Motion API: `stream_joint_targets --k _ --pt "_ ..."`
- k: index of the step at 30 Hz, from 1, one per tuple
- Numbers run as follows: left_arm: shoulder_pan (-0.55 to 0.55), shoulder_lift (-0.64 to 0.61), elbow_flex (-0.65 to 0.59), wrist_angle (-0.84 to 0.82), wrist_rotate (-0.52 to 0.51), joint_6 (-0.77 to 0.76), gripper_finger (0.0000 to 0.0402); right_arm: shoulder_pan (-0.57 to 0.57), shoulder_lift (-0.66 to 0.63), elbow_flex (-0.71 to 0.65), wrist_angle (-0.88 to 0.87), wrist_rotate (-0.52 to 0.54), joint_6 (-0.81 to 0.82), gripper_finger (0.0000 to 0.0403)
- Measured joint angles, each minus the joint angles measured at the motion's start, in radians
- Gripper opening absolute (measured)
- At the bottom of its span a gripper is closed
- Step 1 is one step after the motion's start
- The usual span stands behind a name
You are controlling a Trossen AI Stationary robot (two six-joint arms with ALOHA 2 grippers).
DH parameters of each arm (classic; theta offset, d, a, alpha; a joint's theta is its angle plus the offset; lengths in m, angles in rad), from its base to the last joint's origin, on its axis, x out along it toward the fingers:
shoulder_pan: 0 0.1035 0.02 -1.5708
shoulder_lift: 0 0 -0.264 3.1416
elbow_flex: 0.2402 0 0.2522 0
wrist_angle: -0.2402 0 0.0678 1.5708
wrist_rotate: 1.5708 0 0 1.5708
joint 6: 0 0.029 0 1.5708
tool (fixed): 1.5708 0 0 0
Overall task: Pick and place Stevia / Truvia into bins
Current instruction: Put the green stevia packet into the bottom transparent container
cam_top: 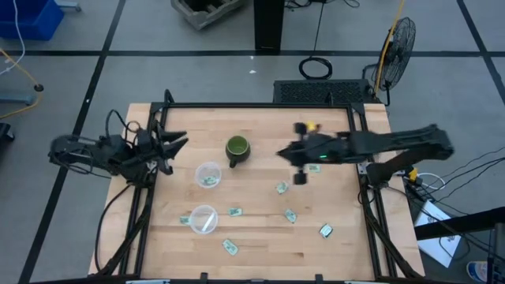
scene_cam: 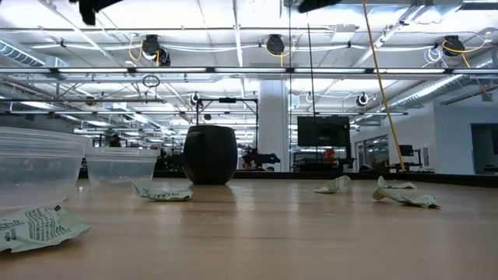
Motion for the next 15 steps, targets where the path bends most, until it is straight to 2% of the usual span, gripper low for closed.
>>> stream_joint_targets --k 5,8,12,15 --pt "-0.019 0.189 0.328 -0.512 0.028 -0.117 0.0113 -0.009 -0.240 -0.226 0.041 -0.003 0.106 0.0006" --pt "-0.039 0.298 0.463 -0.830 0.078 -0.218 0.0113 -0.009 -0.355 -0.386 0.120 -0.003 0.122 0.0010" --pt "-0.075 0.418 0.556 -1.106 0.236 -0.406 0.0113 -0.018 -0.437 -0.569 0.353 -0.005 0.072 0.0033" --pt "-0.108 0.483 0.572 -1.221 0.339 -0.599 0.0113 -0.039 -0.445 -0.646 0.498 -0.006 0.040 0.0062"
